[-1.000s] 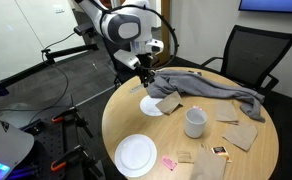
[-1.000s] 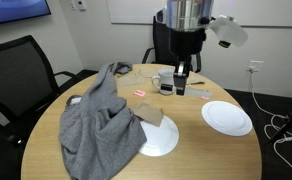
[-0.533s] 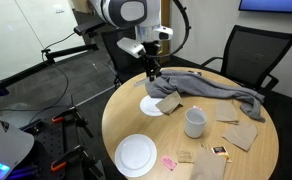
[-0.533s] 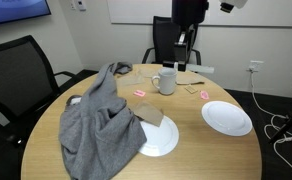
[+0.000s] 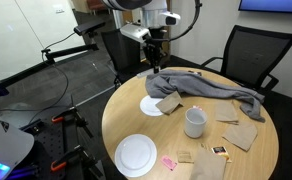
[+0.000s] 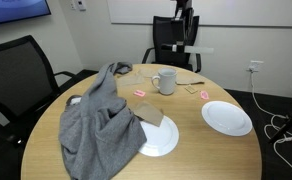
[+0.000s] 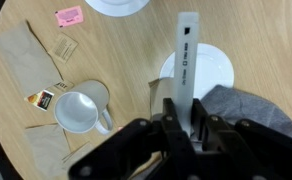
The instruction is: Pick up the marker and put it inside the white mug
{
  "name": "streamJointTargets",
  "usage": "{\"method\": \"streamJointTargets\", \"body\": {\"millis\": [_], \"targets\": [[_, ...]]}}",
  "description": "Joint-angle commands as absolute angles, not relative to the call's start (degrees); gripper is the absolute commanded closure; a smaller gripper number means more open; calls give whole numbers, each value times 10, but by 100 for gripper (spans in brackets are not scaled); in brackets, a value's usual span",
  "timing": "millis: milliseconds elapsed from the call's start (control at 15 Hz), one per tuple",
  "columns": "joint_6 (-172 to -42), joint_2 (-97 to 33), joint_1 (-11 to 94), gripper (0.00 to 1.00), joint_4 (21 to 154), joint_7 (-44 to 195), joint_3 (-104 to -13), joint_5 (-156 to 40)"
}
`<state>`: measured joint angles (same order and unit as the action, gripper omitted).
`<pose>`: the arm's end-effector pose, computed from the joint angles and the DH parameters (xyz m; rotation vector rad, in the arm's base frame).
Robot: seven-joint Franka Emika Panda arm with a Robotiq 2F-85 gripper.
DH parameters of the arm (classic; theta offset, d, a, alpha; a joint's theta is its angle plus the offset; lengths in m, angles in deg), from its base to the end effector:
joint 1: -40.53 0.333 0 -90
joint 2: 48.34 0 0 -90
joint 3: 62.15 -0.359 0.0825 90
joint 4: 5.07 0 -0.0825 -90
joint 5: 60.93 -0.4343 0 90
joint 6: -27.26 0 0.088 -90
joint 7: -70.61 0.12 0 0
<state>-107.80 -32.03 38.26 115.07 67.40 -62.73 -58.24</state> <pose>0.6238 -0.0195 0.2744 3.1111 0.0930 -0.0396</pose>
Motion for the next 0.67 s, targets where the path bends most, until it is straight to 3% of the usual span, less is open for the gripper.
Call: {"method": "streamJointTargets", "body": {"millis": [0,467,533,600], "targets": [[-1075,-321,387,79,1149,673,-623,-584],[-1073,-321,387,79,1148,673,-623,-584],[-1078,-320,390,95,1148,693,-614,-570],[-1088,-322,390,95,1149,709,-607,-559]]}}
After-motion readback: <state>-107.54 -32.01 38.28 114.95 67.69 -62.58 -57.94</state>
